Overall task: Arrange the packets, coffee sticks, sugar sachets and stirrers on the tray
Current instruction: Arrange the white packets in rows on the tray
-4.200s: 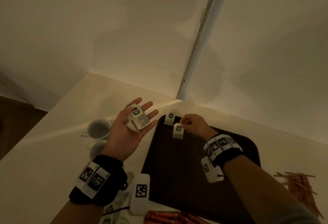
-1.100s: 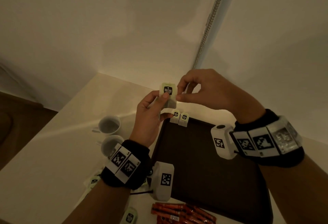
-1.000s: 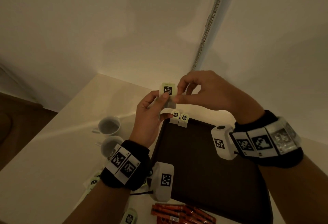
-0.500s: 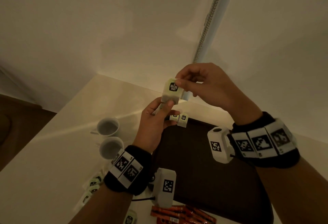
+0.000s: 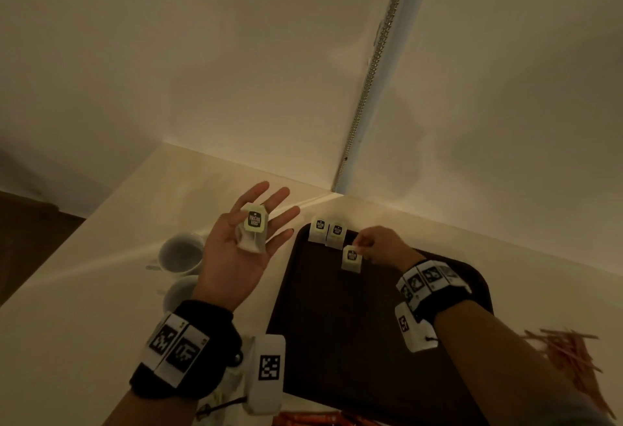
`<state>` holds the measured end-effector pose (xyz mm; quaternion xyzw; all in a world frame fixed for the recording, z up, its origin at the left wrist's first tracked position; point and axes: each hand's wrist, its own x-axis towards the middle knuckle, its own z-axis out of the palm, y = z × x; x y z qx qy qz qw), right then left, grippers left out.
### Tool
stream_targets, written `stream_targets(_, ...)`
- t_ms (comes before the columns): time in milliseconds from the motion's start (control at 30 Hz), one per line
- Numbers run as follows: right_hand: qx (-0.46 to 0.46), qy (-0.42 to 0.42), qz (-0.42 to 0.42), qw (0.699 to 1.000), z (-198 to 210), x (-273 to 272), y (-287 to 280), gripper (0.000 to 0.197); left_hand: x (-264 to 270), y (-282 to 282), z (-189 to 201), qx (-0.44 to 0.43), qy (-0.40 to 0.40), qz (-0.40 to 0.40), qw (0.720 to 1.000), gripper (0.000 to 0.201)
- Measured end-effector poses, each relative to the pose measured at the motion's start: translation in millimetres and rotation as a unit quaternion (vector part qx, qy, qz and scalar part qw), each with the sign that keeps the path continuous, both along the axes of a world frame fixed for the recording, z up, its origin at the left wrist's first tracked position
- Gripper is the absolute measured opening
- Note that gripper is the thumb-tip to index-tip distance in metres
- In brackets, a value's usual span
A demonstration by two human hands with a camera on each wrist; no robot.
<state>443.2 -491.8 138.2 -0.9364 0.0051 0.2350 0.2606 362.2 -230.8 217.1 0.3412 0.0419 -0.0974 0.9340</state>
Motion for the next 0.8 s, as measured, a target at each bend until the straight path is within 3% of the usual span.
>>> stream_targets(67, -0.01, -0.027, -0.029, 0.999, -16, 5, -2, 0.01, 1, 1, -6, -0.005, 0.009, 0.004, 1.0, 0.076)
stream_targets(167, -0.001, -0.087, -0.073, 0.993, -26, 12, -4, 0.007, 1, 2, -13, -0.016, 0.025, 0.009, 1.0, 0.076)
stream_targets(300, 0.005, -0.122, -0.097, 0.988, -35, 23, -7, 0.01, 1, 3, -16, -0.025, 0.055, 0.03, 0.998, 0.039)
stream_targets(433, 0.003, -0.128, -0.115, 0.985, -43, 30, -8, 0.009, 4, 2, -16, -0.025, 0.073, 0.035, 0.996, 0.037)
stream_targets(567, 0.007, -0.13, -0.127, 0.983, -48, 32, -8, 0.01, 5, 0, -15, -0.041, 0.072, 0.024, 0.996, 0.063)
stream_targets(800, 0.023, -0.158, -0.158, 0.975, -37, 30, -2, 0.018, 4, -1, -11, -0.111, 0.057, -0.013, 0.992, 0.084)
